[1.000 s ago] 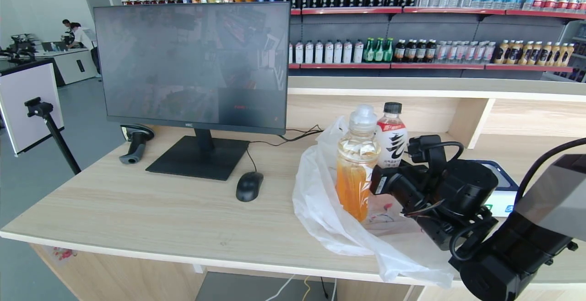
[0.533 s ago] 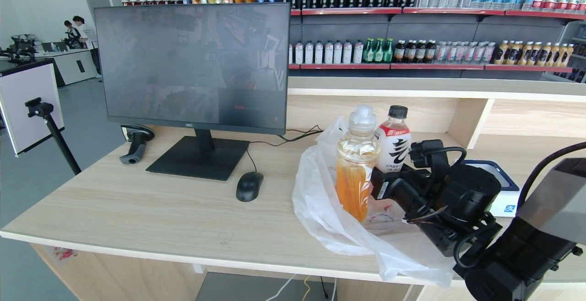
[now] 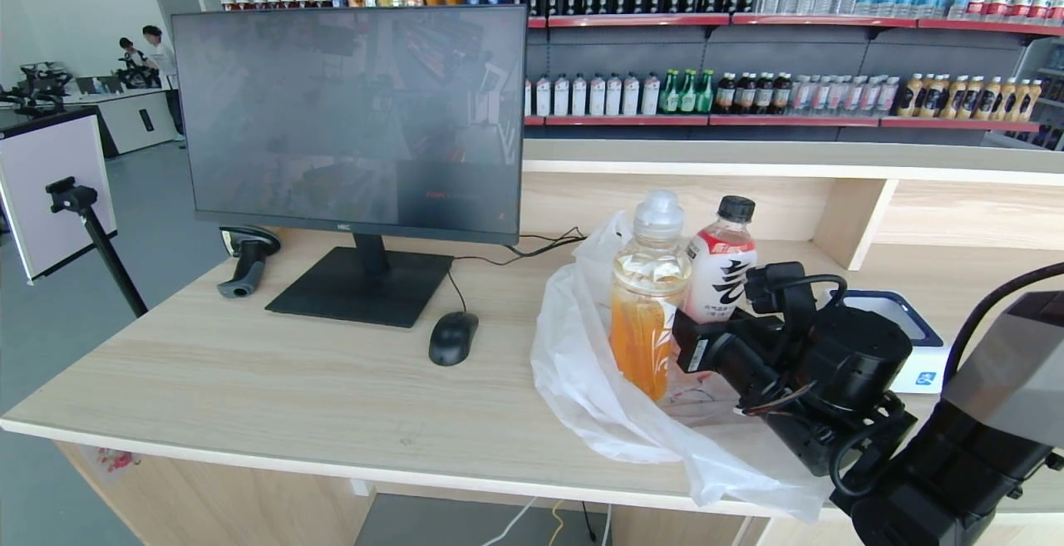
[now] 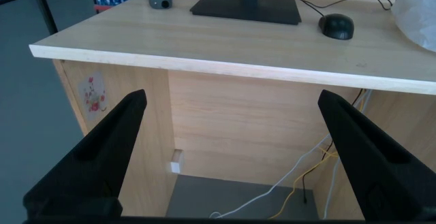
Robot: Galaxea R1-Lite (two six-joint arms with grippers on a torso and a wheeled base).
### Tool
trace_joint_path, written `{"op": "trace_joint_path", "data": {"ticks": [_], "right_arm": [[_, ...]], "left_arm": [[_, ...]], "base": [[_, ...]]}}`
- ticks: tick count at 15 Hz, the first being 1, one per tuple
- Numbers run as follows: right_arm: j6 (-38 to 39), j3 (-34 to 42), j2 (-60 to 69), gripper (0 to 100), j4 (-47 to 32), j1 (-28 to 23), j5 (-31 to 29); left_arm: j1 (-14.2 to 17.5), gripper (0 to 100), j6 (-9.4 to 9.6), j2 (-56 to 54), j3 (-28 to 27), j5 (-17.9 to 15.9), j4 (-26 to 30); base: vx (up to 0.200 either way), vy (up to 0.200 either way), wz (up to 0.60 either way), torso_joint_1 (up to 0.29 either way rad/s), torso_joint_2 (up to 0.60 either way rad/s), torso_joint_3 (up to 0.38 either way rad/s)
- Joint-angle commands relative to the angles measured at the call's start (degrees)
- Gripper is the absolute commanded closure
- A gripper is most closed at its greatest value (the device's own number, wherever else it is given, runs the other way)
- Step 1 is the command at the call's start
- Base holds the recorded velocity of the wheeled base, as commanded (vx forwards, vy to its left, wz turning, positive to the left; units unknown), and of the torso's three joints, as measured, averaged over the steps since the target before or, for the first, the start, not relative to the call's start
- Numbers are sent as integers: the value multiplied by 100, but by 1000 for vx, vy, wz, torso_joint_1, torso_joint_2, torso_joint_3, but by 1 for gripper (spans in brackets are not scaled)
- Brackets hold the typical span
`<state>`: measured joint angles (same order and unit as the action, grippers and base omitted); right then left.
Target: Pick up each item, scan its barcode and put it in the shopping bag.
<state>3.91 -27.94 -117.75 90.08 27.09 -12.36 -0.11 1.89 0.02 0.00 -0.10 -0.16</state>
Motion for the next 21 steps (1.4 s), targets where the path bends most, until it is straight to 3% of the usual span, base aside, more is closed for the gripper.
{"op": "trace_joint_path", "data": {"ticks": [1,3,4,14,21], "right_arm": [[-5,61,15,100,-8,-2,-3],[-5,69,15,100,-8,-2,-3],[-5,78,15,0,-8,-11,-3],[4,78,244,0,-8,-283,-12],[-22,1080,1536,0,-8,-257,-3]], "left_arm": [[2,0,4,-2,0,1,-2],[2,0,4,-2,0,1,-2],[2,0,-4,-2,0,1,-2],[2,0,-13,-2,0,1,-2],[2,0,-48,-2,0,1,7]], "base": [[0,0,0,0,0,0],[0,0,0,0,0,0],[0,0,0,0,0,0],[0,0,0,0,0,0],[0,0,0,0,0,0]]}}
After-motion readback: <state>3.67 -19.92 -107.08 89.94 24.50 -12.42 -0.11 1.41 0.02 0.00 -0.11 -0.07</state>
